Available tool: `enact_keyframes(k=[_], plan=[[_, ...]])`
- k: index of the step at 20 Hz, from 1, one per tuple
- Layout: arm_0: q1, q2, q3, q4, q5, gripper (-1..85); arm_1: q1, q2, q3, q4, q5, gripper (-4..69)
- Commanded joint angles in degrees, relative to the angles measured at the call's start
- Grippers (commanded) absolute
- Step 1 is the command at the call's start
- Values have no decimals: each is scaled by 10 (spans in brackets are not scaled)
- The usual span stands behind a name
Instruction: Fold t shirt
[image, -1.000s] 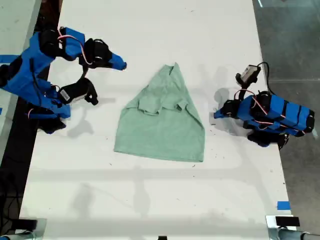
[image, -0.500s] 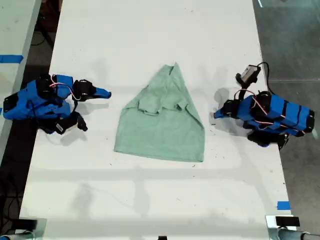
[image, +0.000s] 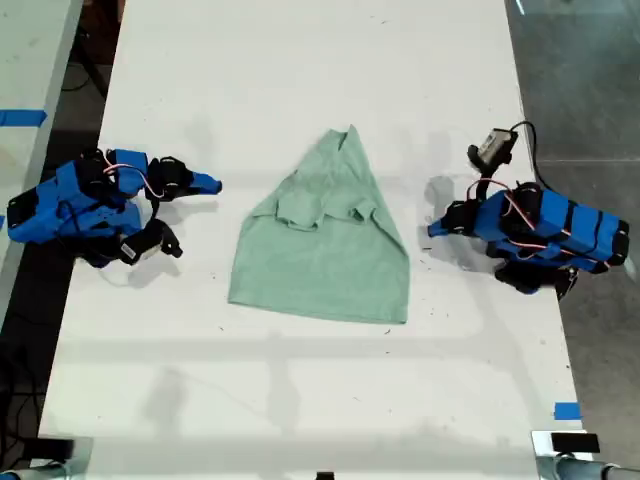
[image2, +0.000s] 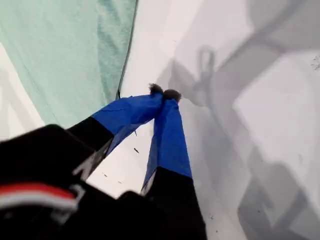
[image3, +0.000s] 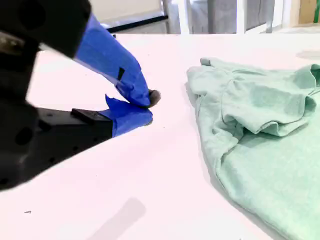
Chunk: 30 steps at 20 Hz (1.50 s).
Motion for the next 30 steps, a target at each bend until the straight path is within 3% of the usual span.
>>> enact_keyframes(k=[1, 8, 30], plan=[[-9, 5, -2, 0, -14, 0, -2, 4, -7, -28, -53, -4], [-11, 5, 1, 1, -19, 0, 9, 4, 7, -29, -15, -4], [-15, 4, 1, 4, -21, 0, 12, 4, 9, -27, -7, -4]])
